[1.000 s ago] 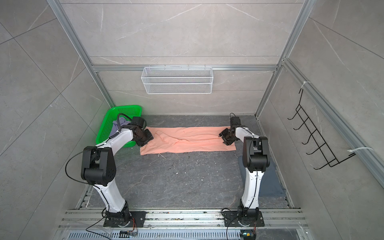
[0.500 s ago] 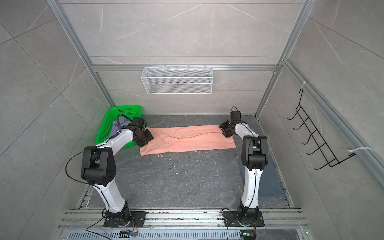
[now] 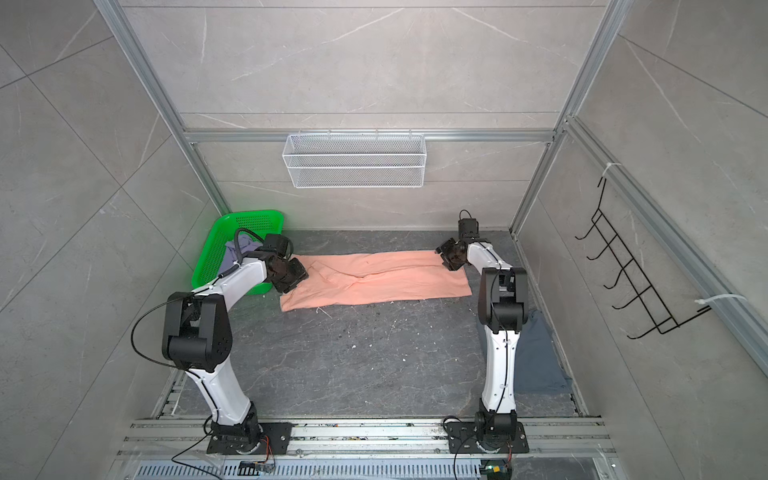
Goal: Fold and stack the t-shirts
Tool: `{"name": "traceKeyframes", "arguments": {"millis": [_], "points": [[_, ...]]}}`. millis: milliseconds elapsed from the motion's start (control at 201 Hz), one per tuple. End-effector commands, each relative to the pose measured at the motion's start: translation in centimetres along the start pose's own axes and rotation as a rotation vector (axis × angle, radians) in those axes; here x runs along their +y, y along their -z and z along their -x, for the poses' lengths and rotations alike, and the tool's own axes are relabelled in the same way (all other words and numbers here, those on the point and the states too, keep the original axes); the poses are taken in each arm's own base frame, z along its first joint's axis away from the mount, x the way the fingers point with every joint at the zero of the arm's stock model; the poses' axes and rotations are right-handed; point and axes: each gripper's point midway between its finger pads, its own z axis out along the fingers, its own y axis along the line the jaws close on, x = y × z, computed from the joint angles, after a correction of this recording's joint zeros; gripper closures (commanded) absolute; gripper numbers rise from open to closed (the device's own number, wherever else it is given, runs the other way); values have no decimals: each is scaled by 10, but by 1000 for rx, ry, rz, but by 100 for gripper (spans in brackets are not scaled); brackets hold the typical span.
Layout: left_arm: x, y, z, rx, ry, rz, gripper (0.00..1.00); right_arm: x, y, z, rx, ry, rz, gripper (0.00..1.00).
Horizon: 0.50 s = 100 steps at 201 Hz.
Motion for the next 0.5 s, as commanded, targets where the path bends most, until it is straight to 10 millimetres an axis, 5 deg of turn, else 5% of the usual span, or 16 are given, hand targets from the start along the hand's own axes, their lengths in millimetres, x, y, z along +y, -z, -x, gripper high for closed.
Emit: {"name": "traceKeyframes", "arguments": {"millis": [0, 313, 493], "points": [[-33, 3, -4, 16, -37, -78, 47, 0, 23, -16, 13, 55, -36, 45], [-81, -23, -68, 186, -43, -131, 48, -41, 21, -48, 44, 2, -82, 43], [-88, -34, -77, 223, -16, -134, 51, -57, 18, -57, 64, 10, -125, 43]]}}
